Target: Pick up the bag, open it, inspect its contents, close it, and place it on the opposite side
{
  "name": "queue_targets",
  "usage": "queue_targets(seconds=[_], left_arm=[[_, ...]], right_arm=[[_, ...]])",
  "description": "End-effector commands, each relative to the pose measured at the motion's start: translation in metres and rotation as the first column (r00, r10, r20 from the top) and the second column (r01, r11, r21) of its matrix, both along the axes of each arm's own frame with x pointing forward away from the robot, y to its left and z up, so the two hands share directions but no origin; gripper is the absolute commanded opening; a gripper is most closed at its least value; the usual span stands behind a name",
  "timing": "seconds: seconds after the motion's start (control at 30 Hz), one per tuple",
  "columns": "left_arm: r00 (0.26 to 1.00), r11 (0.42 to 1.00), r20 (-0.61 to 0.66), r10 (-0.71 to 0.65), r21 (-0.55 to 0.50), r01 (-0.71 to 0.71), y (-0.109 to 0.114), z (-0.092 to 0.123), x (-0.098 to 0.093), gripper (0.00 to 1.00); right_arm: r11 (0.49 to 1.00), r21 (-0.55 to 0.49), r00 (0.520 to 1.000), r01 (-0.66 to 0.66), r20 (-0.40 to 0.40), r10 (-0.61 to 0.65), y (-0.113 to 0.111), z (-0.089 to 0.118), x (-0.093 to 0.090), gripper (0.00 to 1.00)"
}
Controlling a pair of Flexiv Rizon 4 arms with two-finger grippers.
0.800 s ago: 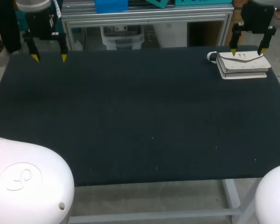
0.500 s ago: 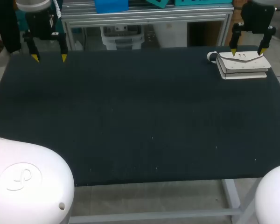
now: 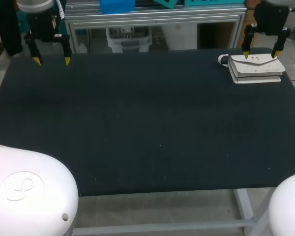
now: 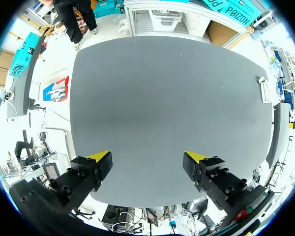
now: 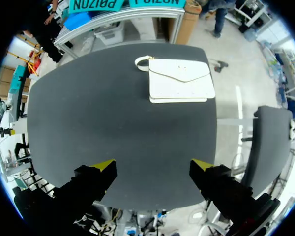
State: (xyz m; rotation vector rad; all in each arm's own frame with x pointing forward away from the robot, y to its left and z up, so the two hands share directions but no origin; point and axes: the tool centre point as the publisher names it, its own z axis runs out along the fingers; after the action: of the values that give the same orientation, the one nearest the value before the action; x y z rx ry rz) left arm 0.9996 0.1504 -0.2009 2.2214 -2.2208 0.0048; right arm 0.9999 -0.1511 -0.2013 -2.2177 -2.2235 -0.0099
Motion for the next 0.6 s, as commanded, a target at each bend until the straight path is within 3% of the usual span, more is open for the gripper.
queue_targets(seconds=[0.03, 0.27, 0.43, 0.5, 0.6], left_arm=[[1.000, 1.000, -0.001, 0.000, 0.002, 0.000, 0.000, 0.000, 0.000, 1.00], [1.000, 1.000, 0.004, -0.010, -0.009, 0.010, -0.003, 0.001, 0.000, 1.00], [0.980, 0.981, 0.094, -0.176, -0.068, 0.182, -0.017, 0.003, -0.010, 1.00], [0.957, 0.955, 0.124, -0.261, -0.114, 0.275, -0.023, 0.005, -0.015, 1.00], [0.910, 0.903, 0.173, -0.378, -0.149, 0.404, -0.031, 0.004, -0.022, 1.00]], right_arm=[[1.000, -0.003, 1.000, 0.001, -0.003, -0.001, 0.001, 0.001, 0.001, 1.00], [1.000, -0.003, 1.000, 0.001, -0.003, -0.001, 0.001, 0.001, 0.001, 1.00], [0.999, 0.032, 1.000, -0.002, 0.022, 0.002, -0.012, -0.003, 0.003, 1.00], [0.996, 0.093, 0.999, -0.015, 0.033, 0.012, -0.020, -0.005, 0.005, 1.00], [0.995, 0.103, 0.999, -0.015, 0.047, 0.010, -0.032, -0.007, 0.007, 1.00]])
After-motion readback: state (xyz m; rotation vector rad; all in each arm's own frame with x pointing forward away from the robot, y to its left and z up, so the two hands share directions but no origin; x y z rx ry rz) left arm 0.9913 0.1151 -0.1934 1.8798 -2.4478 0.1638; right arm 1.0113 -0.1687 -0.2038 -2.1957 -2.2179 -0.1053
